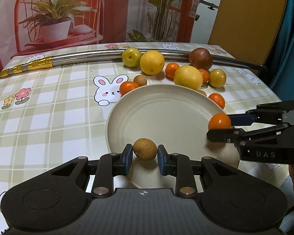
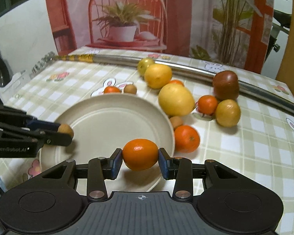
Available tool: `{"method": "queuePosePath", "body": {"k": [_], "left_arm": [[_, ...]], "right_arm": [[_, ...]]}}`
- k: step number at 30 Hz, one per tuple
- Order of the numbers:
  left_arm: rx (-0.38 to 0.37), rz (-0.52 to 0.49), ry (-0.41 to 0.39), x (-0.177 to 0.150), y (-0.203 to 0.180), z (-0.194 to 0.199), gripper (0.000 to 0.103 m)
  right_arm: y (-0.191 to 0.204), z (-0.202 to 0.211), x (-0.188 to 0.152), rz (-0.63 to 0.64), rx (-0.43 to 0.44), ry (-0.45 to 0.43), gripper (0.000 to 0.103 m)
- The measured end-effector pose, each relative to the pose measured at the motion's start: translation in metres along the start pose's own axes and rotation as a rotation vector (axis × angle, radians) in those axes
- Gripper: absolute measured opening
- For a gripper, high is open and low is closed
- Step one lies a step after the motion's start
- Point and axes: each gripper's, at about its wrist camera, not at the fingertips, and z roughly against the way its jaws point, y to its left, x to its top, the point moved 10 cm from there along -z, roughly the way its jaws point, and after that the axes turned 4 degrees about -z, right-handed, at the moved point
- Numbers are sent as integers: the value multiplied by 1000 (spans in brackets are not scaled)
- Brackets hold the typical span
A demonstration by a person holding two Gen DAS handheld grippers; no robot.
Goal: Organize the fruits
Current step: 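Lower the brown fruit onto the white plate and open the left gripper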
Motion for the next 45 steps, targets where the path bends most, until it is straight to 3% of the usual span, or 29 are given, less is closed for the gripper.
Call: {"method": "queuePosePath", "body": {"k": [18,39,45], "left_arm": [[67,3,-19,-8,-3,-4,29],[58,45,-44,-9,-1,3,30],[62,55,-75,-8,-2,9,37]], "right_arm": [[11,-3,-16,19,-19,6,37],[13,0,-15,32,-24,-10,43],[15,3,-12,33,-18,-29,44]]}}
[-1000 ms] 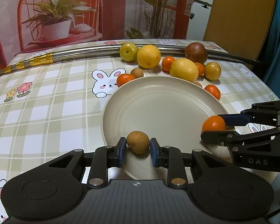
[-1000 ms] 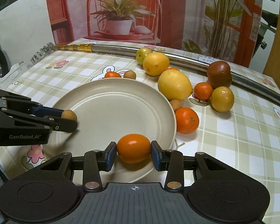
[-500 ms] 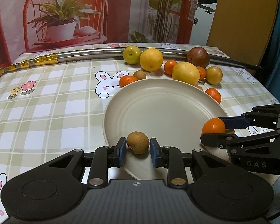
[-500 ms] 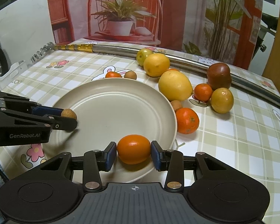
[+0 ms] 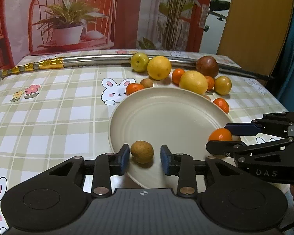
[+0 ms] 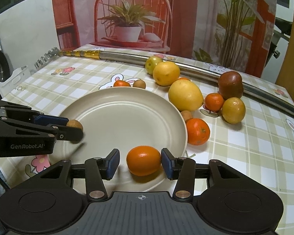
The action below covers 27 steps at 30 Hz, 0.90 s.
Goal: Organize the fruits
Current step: 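Lower the brown fruit onto the white plate and open the left gripper, then lower the tangerine onto the white plate and open the right gripper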
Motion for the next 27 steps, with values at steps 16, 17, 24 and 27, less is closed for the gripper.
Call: {"method": "queuePosePath", "body": {"k": [16,17,24,27], "left_arm": [[24,18,-42,3,4,8,37],[25,20,-43,3,4,9,37],[58,21,-56,18,16,17,37],[70,17,-71,34,24,24,38]], "right_arm": [[-4,9,6,-30,-6,-46,44],[-4,9,7,-31,-7,-48,44],[-14,18,17,-44,-21,-83,44],[-23,26,27,-55,-30,-112,44]]}}
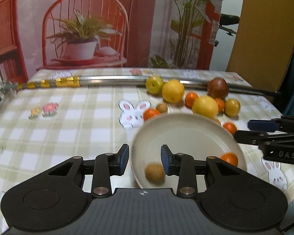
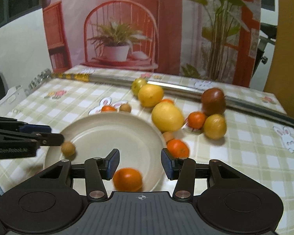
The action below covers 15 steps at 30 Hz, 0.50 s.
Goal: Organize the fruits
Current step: 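Lower the tangerine onto the white plate and open the right gripper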
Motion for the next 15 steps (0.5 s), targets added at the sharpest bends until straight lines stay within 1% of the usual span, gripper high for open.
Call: {"method": "queuePosePath", "body": {"k": [5,8,12,15], "left_arm": [[5,-13,-32,36,12,11,38],[-5,-14,-3,57,16,10,38],[-46,47,22,78,21,2,38],[-82,103,83,84,22,-18,38]], "right_arm": [[-26,11,29,-11,-42,-66,44],[-44,15,47,-16,-71,-104,44],[-66,18,69,-24,-100,-152,46],[-78,15,78,-37,-101,-167,47]]}}
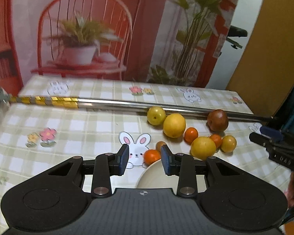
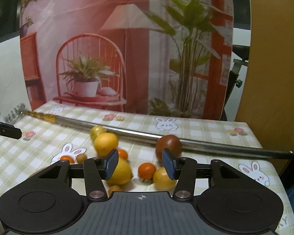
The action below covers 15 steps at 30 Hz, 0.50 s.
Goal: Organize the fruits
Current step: 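Lower the tangerine onto the white plate and open the right gripper, then grasp another tangerine with the left gripper while the right moves toward a yellow fruit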
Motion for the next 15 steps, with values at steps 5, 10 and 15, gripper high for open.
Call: {"method": "queuePosePath", "body": {"k": [5,10,15], "left_arm": [[-2,63,107,-5,2,-41,38],[-41,161,202,-7,4,-86,37],[-55,211,267,-15,4,-112,37]], "right_arm": [[-15,-18,-4,-21,-15,25,47],[-27,-30,-14,-70,-9,49,47],[-38,-36,-25,-103,-18,71,47]]}}
